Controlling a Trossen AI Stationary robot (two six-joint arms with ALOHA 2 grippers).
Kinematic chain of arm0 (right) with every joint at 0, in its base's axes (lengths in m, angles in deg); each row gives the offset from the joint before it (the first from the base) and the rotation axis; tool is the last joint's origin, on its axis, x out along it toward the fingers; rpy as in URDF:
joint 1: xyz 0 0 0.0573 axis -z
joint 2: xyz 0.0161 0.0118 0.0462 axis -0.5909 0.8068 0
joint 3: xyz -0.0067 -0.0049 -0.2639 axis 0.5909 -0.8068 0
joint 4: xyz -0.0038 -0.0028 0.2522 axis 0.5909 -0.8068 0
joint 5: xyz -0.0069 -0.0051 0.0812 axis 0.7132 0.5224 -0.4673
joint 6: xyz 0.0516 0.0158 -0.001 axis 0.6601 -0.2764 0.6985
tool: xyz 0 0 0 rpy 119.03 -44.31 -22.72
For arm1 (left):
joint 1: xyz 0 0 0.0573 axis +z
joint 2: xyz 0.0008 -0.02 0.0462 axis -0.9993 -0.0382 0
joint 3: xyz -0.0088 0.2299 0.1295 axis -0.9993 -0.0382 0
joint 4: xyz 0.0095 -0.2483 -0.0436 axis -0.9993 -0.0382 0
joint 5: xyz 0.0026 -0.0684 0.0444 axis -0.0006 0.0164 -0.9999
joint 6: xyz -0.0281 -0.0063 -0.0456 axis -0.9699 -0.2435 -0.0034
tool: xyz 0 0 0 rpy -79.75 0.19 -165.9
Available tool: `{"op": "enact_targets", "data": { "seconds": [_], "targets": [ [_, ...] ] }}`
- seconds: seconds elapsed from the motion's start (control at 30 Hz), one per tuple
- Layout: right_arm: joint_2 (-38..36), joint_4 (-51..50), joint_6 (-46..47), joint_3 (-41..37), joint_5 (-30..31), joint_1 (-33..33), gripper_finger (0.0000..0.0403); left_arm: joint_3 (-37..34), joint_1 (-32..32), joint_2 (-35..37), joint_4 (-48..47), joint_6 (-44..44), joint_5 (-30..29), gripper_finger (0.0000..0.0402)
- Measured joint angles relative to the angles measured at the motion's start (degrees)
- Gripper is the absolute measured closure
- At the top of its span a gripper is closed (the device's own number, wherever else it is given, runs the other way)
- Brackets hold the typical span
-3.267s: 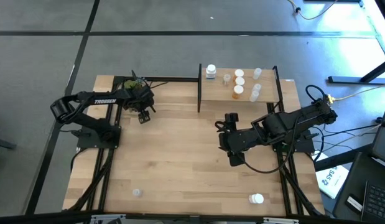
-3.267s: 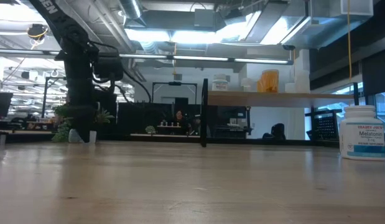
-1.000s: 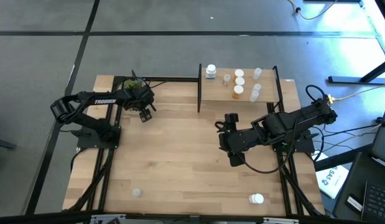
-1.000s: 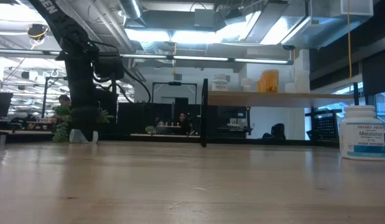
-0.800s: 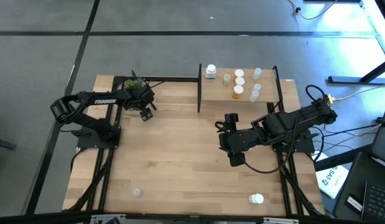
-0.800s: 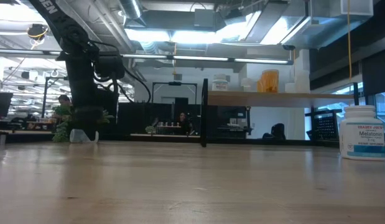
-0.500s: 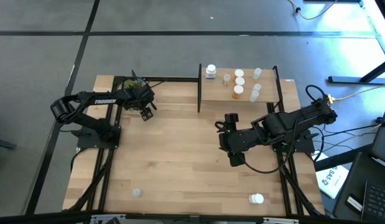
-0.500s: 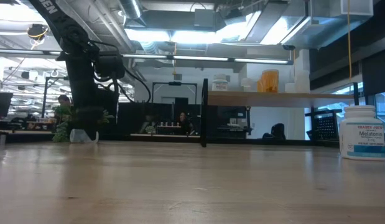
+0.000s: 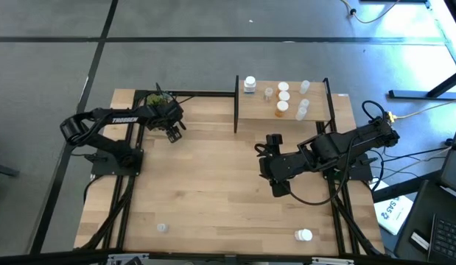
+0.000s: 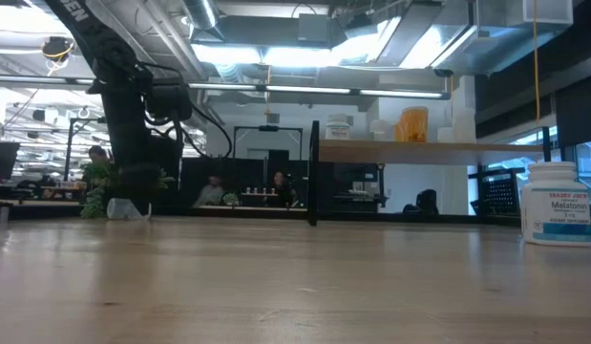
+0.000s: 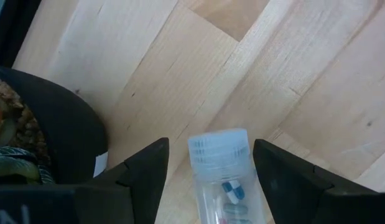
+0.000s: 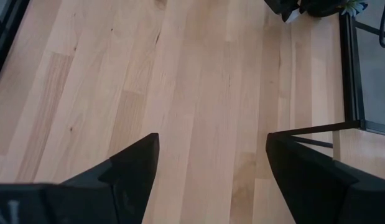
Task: Pick and place medicine bottles onto shelf by color
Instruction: Put the top green transparent pill bottle on the shelf aligned with the other green transparent pill bottle
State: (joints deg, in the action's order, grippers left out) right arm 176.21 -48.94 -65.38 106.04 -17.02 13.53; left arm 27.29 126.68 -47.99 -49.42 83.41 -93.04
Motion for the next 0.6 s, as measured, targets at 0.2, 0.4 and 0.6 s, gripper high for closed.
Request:
{"op": "enact_targets", "data": {
  "seconds": [0.2, 0.4, 0.6],
  "targets": [
    [0.0, 0.0, 0.0, 0.0, 0.0, 0.0, 0.0106, 0.3, 0.0, -4.1, 0.4, -2.6, -0.5, 0.0174],
    [0.0, 0.0, 0.0, 0.0, 0.0, 0.0, 0.0106, 0.3, -0.6, -4.9, 0.6, -3.0, -1.3, 0.0174],
    [0.0, 0.0, -0.1, 0.0, 0.0, 0.0, 0.0106, 0.0, -2.1, -3.6, 1.3, -3.0, -2.6, 0.0197]
  ]
}}
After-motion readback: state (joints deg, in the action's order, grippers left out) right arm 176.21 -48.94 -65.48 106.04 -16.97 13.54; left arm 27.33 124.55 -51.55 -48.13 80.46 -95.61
